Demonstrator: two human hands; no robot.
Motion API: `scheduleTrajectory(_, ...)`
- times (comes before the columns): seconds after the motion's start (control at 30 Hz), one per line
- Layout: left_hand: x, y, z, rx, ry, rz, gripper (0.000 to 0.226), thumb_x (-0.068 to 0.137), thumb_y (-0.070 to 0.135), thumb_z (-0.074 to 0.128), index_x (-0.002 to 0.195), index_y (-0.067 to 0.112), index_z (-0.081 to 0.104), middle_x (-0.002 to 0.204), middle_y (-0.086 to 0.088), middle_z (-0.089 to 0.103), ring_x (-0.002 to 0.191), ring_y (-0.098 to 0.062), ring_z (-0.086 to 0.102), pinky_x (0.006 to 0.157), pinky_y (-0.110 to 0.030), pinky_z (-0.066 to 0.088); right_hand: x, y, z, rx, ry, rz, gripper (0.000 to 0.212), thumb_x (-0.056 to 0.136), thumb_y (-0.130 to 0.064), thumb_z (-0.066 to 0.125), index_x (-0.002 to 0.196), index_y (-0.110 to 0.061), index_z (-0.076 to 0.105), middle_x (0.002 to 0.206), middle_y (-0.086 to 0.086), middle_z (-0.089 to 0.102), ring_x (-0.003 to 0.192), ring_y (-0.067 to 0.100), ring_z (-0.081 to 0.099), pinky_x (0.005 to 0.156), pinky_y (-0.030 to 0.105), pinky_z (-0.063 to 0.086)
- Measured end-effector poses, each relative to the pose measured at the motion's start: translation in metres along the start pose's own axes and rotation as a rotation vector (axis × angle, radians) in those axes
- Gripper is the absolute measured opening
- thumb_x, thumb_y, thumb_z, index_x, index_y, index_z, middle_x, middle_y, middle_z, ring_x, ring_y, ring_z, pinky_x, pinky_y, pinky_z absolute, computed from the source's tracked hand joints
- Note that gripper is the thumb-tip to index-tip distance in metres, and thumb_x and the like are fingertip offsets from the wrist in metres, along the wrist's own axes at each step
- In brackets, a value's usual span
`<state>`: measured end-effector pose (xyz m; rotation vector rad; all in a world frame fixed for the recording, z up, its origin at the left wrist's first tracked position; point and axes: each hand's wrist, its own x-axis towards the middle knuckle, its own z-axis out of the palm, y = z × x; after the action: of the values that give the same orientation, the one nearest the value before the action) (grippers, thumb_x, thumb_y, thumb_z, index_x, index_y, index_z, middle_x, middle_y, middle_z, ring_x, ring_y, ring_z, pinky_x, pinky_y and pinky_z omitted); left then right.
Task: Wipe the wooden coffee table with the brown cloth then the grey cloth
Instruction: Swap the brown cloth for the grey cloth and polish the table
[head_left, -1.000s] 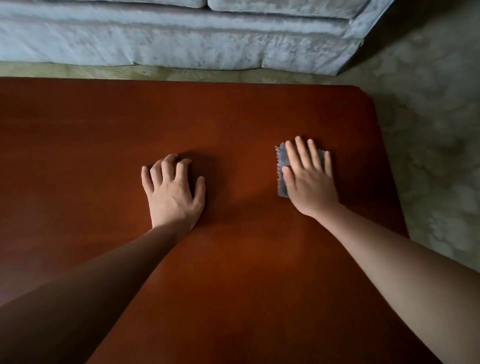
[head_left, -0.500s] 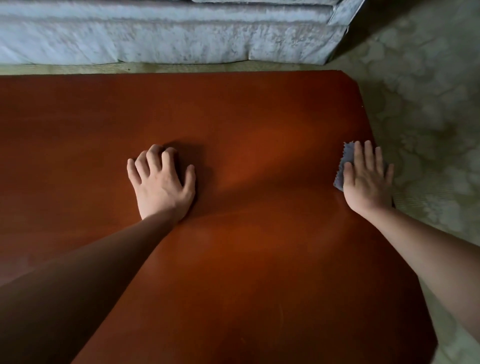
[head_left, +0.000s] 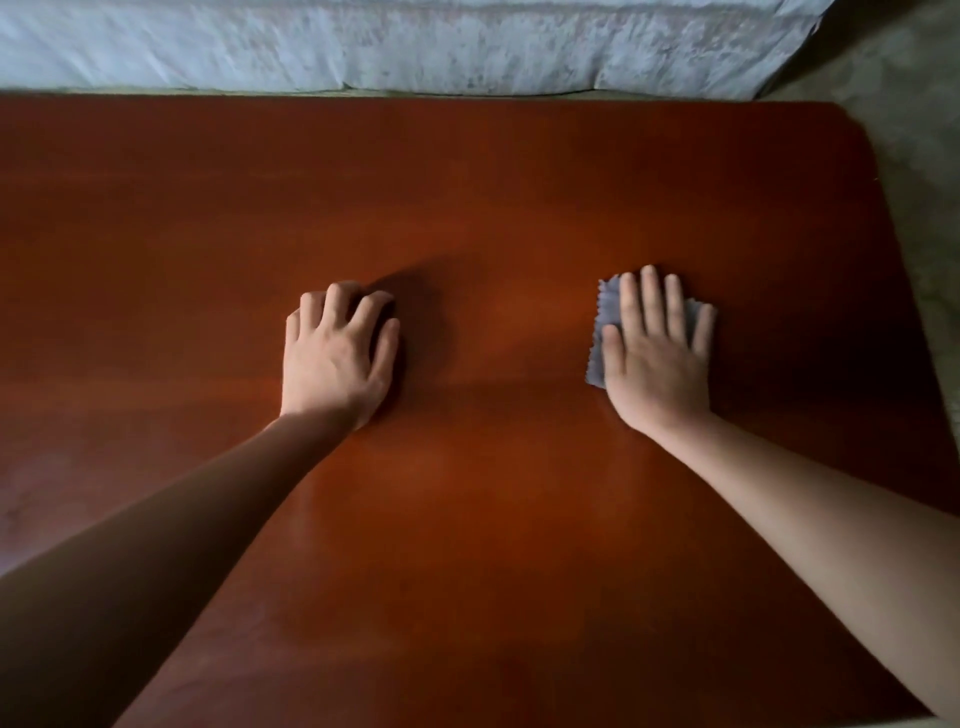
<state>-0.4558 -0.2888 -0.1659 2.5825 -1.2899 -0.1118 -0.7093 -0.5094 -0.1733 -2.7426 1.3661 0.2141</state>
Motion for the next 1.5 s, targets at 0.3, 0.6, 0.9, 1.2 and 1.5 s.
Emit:
scheduleTrajectory(0.3,-0.058,-0.139,-0.044,0.094,-0.017,-0.122,0.045,0.103,0.045,0.039,0.139,0.023,0.058,0.136,-0.009,0.052,0.113,-0.039,0.047,0.097,-0.054,0.040,-0.047,-0.225,0.008,0.044,0.007,-0.203,0.067,0.107,-0.049,0.014,0.168,-0.020,0.013,0.175,0.004,0.012,0.162,0.028,0.006,0.126,0.064,0.006)
scheduleTrajectory(0.6,-0.111,-0.280,-0.081,0.078,0.056,-0.354,0.044,0.101,0.043,0.044,0.138,0.024,0.056,0.137,-0.009,0.049,0.120,-0.039,0.043,0.104,-0.057,0.037,-0.061,-0.418,0.010,0.121,-0.032,-0.301,0.068,0.107,-0.048,0.016,0.168,-0.020,0.005,0.176,0.005,0.001,0.162,0.029,-0.004,0.124,0.065,-0.001)
scheduleTrajectory(0.9,-0.147,-0.377,-0.102,0.040,0.098,-0.497,0.048,0.101,0.044,0.038,0.145,0.027,0.049,0.153,-0.006,0.040,0.143,-0.034,0.033,0.118,-0.055,0.024,-0.070,-0.542,0.013,0.149,-0.053,-0.362,0.067,0.109,-0.048,0.017,0.168,-0.020,0.000,0.176,0.006,-0.005,0.162,0.030,-0.009,0.124,0.065,-0.002)
scheduleTrajectory(1.2,-0.163,-0.368,-0.098,-0.024,0.053,-0.482,0.065,0.101,0.052,0.031,0.157,0.019,0.039,0.170,-0.010,0.026,0.159,-0.026,0.016,0.128,-0.055,0.007,-0.082,-0.563,0.017,0.147,-0.041,-0.576,0.067,0.107,-0.048,0.028,0.168,-0.023,0.015,0.176,0.003,0.006,0.162,0.026,0.001,0.125,0.063,-0.001)
scheduleTrajectory(1.5,-0.125,-0.247,-0.063,-0.003,0.001,-0.345,0.073,0.101,0.059,0.027,0.160,0.016,0.036,0.173,-0.008,0.020,0.162,-0.022,0.009,0.128,-0.058,0.004,-0.073,-0.433,0.018,0.145,-0.026,-0.571,0.066,0.106,-0.049,0.029,0.167,-0.026,0.017,0.176,0.000,0.011,0.162,0.025,0.004,0.126,0.060,0.001)
